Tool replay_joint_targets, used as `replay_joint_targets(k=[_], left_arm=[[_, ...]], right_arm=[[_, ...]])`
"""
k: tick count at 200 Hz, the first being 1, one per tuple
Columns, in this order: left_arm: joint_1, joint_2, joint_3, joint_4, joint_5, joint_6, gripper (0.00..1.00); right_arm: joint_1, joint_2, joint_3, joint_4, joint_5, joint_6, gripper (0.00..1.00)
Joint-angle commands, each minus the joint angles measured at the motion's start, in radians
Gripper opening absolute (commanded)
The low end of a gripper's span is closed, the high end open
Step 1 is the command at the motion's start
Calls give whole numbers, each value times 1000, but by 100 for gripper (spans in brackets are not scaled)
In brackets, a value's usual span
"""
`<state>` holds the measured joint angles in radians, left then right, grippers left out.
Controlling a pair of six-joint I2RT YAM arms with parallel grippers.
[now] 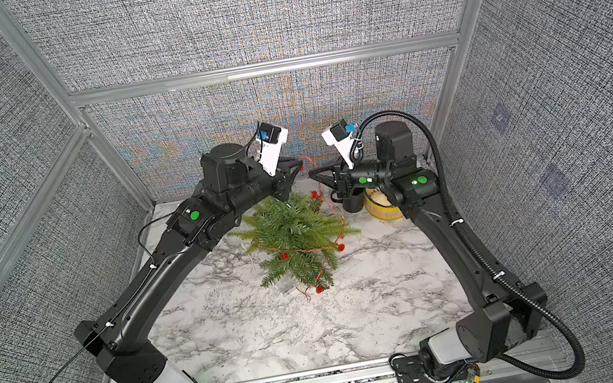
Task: Remove string lights from the small christmas tree
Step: Remove the light string from the Christmas tree.
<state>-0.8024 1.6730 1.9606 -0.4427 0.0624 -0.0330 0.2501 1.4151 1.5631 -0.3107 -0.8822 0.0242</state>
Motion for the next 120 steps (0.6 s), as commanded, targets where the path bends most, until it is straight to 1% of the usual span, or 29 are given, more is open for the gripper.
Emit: replay_joint_targets(k=[1, 9, 28, 75, 93, 120], left_arm=[[-2, -18, -8, -3, 2, 2, 36], [-1, -24, -18, -1, 1, 2, 39], [-1, -42, -34, -7, 1, 1, 49], [-2, -120, -101, -27, -17, -5, 63], [-1, -150, -122, -50, -33, -14, 65], [-1, -214, -200, -49, -38, -33, 67]], right_arm=[[1, -8, 0, 5, 17, 4, 0], [1, -11, -1, 5, 24, 5, 0], [1, -16, -4, 5, 48, 5, 0], [1, -42, -15, 7, 141, 6, 0], [1, -51, -15, 5, 166, 6, 0], [0, -72, -36, 5, 226, -1, 0]])
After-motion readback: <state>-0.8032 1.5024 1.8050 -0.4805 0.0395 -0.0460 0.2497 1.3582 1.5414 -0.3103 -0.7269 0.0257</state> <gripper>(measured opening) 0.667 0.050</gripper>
